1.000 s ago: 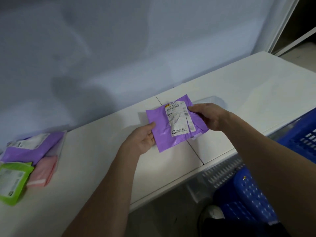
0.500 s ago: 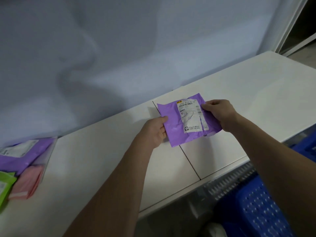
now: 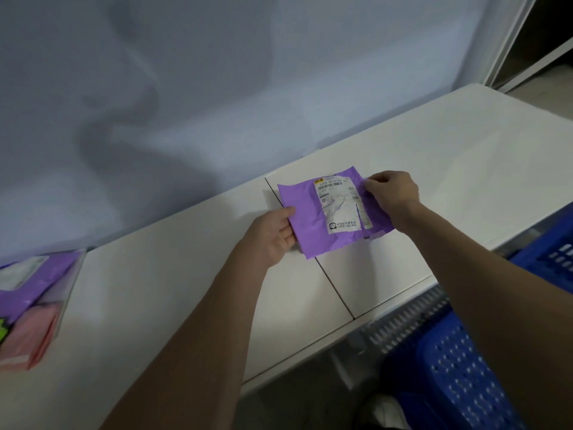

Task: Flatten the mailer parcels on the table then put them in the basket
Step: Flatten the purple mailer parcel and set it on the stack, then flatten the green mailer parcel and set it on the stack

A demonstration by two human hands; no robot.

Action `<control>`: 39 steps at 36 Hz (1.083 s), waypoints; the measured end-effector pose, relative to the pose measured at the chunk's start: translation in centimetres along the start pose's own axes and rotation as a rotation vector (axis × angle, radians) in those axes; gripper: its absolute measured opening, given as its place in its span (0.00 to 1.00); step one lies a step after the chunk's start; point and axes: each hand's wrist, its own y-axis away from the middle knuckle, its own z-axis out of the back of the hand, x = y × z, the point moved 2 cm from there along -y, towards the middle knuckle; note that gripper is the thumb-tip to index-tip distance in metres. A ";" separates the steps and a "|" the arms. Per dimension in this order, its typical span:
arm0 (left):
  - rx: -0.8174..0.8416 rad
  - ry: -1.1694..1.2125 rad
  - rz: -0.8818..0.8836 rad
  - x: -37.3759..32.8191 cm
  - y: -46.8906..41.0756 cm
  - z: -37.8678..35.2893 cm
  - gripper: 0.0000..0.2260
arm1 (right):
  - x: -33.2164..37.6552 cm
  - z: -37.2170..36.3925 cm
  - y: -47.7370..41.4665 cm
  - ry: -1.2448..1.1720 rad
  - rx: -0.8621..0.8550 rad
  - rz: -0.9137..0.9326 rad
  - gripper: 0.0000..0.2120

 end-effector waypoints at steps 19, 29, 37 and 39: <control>-0.102 0.029 -0.078 -0.5 4.0 5.4 0.09 | 6.9 -4.5 6.1 0.165 0.016 0.334 0.16; -0.203 -0.005 -0.221 -4.3 11.7 16.1 0.09 | 10.4 -11.3 13.8 0.317 0.270 0.483 0.12; -0.356 0.017 -0.258 -5.0 17.0 26.2 0.05 | 12.9 -18.6 21.1 0.420 0.472 0.589 0.11; -0.408 0.030 -0.262 -5.2 17.8 28.4 0.05 | 13.4 -20.2 22.4 0.418 0.513 0.590 0.12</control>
